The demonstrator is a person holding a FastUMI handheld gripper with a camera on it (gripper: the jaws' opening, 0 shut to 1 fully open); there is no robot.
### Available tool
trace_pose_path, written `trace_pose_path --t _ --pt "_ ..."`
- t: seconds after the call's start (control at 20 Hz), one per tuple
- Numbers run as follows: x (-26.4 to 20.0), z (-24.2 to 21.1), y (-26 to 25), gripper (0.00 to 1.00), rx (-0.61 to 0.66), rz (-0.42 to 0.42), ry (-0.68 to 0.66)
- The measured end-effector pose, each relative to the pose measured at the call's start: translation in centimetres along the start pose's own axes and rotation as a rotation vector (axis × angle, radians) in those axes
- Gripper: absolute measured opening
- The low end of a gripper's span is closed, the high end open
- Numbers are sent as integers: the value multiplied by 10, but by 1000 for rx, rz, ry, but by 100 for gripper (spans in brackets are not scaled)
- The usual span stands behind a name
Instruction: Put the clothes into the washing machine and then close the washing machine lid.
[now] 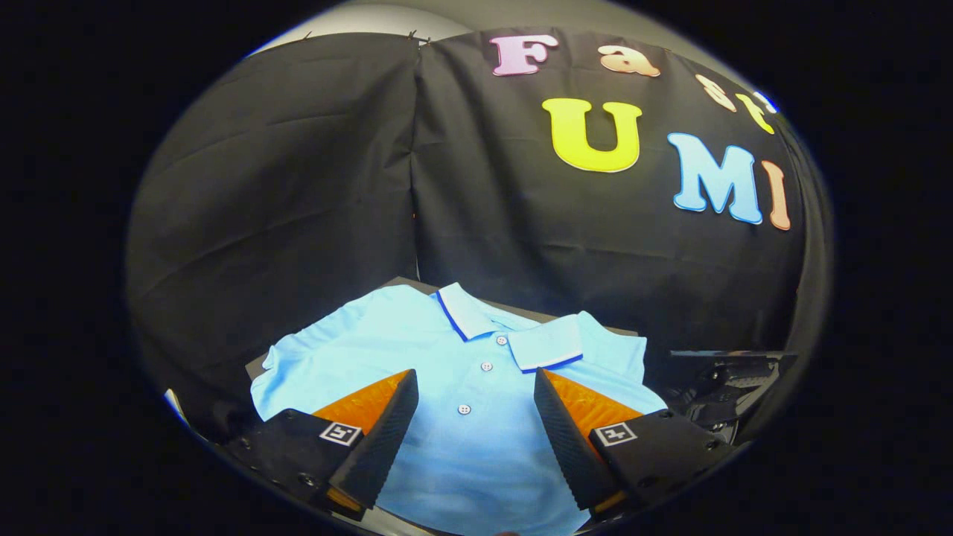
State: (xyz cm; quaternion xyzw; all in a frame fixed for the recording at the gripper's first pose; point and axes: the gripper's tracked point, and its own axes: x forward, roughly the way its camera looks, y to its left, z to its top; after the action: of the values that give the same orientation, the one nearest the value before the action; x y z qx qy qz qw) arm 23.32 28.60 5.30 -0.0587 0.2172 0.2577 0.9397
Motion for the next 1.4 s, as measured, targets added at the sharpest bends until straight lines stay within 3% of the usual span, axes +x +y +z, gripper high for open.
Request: trace_pose_path --t 0.3,0.6,0.7,0.85,1.05,1.4 --pt "26 -27 9 98 -80 37 169" --pt "30 -27 11 97 -50 69 199" --pt "33 -26 7 86 -26 67 187" --pt "37 -23 3 24 68 73 166" --pt "37 -21 3 3 86 85 172" --pt "28 -1 6 1 57 95 38"
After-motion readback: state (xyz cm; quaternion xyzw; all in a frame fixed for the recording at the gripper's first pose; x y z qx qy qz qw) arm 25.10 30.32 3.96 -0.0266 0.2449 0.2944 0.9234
